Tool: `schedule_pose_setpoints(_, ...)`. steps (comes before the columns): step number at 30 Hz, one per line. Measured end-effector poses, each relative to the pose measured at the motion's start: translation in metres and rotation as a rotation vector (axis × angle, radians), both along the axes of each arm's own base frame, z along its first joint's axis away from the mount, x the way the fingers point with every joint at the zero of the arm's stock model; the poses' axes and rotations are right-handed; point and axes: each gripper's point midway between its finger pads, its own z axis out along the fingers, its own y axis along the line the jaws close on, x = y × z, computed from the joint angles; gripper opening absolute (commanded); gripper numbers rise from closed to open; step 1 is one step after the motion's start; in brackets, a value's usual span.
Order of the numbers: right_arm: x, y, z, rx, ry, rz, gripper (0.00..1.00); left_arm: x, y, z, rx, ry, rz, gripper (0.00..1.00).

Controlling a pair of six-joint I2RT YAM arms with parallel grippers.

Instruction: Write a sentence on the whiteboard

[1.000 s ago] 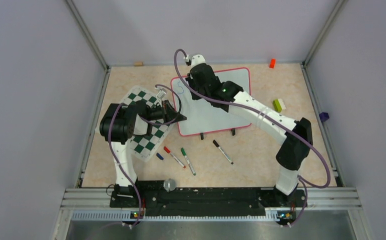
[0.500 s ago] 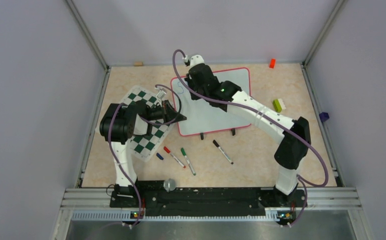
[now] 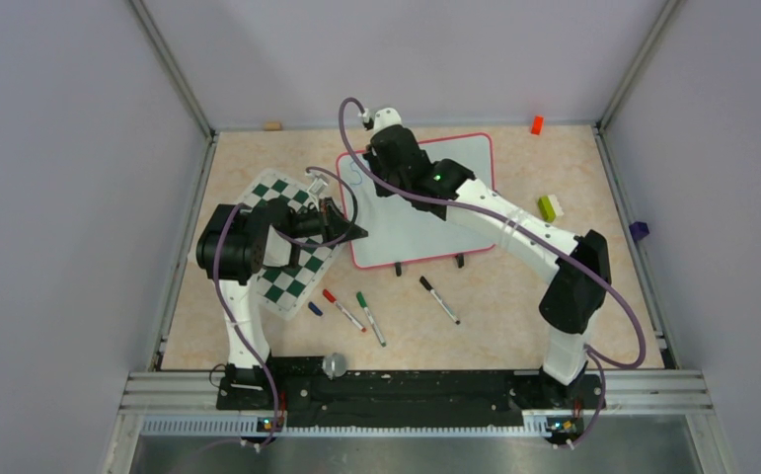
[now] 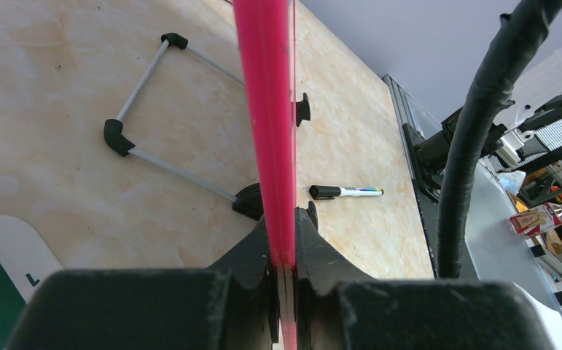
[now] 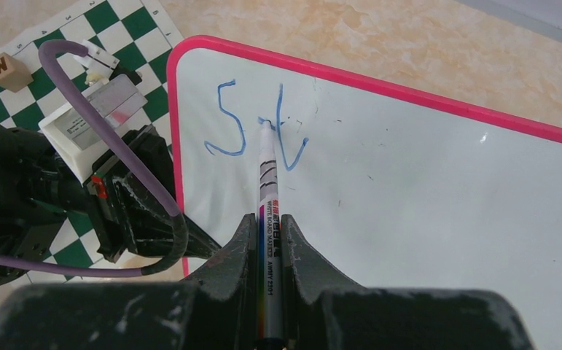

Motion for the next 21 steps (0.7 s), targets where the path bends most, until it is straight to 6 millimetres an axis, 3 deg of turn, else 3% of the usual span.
schedule_pose_setpoints(21, 0.0038, -0.0093, 0.0014, -0.025, -0.010, -0.043, 0.00, 0.0002, 0.0000, -0.0001, 0.000, 0.002, 0.001, 0.07)
